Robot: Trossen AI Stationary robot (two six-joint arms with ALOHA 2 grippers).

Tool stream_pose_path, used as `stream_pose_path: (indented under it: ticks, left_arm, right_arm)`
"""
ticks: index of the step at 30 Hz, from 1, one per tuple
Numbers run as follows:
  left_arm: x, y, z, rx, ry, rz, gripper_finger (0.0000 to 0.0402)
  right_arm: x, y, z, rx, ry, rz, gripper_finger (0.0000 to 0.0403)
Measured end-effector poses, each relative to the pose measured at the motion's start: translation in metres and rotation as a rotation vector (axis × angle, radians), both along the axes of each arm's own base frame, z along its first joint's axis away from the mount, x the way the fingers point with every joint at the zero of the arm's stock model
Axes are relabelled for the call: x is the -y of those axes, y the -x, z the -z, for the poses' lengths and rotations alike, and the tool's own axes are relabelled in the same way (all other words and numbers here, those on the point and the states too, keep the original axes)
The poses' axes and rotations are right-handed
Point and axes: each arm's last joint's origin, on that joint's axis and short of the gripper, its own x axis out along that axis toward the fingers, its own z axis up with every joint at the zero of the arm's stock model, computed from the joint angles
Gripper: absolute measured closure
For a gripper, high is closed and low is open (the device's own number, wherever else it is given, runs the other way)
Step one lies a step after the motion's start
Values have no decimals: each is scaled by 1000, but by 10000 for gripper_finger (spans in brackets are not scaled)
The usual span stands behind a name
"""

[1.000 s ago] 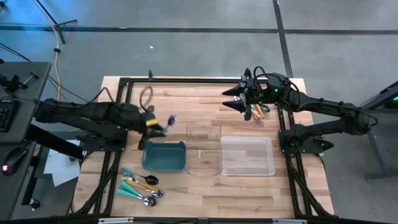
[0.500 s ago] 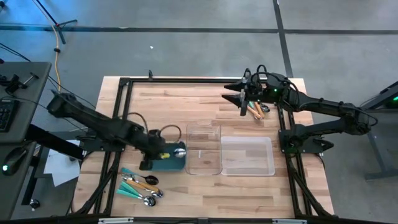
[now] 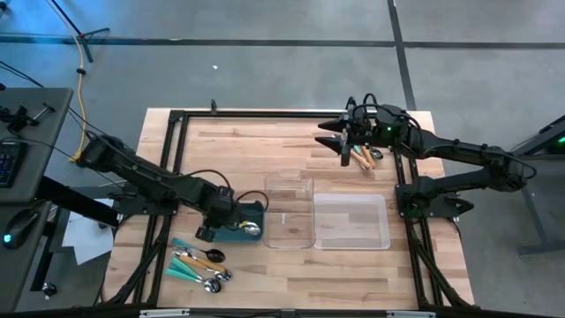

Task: Sort silverware by color (type)
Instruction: Put the light blue spoon into the blue bin, then put the orange spoon into the transparent bin

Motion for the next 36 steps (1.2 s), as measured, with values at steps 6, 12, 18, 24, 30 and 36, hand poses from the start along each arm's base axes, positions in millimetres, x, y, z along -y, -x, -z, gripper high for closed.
stream_pose_path:
  ticks: [6,12,18,24,30,36]
  left_arm:
    - [-3,-4,7,-19,-16,40,348]
    - [-3,-6,11,-36,-21,37,309]
    - [-3,-6,11,-35,-20,28,296]
    - [-3,-6,11,-37,-20,28,295]
    - [-6,-7,-6,-59,8,-48,296]
    - [-24,-8,-70,174,99,-122,297]
  right_arm:
    - [0,0,1,-5,-2,0,190]
    - [0,0,0,-5,-2,0,190]
    - [0,0,1,-10,-8,1,190]
    - [0,0,2,-16,-13,1,190]
    - [0,0,2,-17,-13,1,190]
    - [0,0,2,-21,-15,1,190]
